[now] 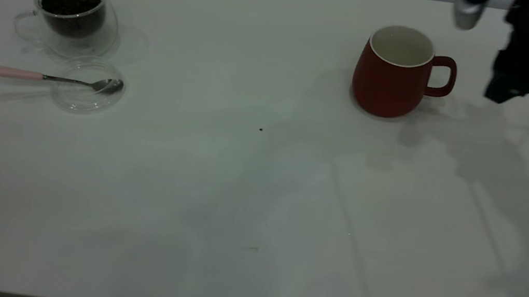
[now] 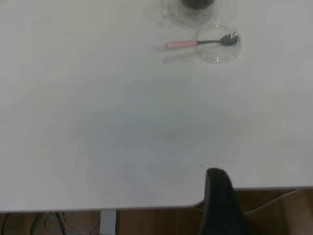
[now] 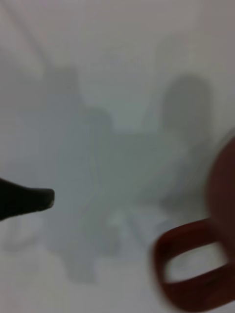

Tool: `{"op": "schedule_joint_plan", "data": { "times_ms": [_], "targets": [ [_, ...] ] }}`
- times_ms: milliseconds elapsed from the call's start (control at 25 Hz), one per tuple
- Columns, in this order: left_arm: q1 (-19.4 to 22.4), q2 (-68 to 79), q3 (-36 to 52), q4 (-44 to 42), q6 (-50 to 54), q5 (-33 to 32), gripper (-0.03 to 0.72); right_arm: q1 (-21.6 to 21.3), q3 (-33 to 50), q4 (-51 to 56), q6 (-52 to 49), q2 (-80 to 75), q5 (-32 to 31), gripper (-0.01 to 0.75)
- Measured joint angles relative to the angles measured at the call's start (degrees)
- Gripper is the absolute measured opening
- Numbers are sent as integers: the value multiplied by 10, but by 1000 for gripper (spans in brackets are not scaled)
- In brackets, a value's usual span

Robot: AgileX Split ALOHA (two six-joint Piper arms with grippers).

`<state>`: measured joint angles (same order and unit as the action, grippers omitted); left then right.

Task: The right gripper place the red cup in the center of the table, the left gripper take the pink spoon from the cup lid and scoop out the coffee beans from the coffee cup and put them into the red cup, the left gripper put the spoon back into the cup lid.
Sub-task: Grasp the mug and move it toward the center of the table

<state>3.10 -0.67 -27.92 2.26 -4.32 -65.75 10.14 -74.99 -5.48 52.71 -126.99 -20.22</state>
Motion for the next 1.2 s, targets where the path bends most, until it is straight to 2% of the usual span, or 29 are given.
{"op": "schedule_joint_plan", "data": {
  "times_ms": [320, 560, 800, 1040, 1200],
  "targets": [
    [0, 0, 0, 0, 1, 0, 516, 37, -77, -1, 14, -69, 13, 601],
    [0, 0, 0, 0, 1, 0, 516, 67, -104, -2, 17, -91, 18, 589],
    [0, 0, 0, 0, 1, 0, 516, 127, -105, 38, 17, -94, 31, 588],
    [0, 0, 0, 0, 1, 0, 516, 195, -105, 101, 17, -94, 81, 587],
    [0, 0, 0, 0, 1, 0, 516, 223, -105, 146, 17, -94, 104, 587]
  ]
}}
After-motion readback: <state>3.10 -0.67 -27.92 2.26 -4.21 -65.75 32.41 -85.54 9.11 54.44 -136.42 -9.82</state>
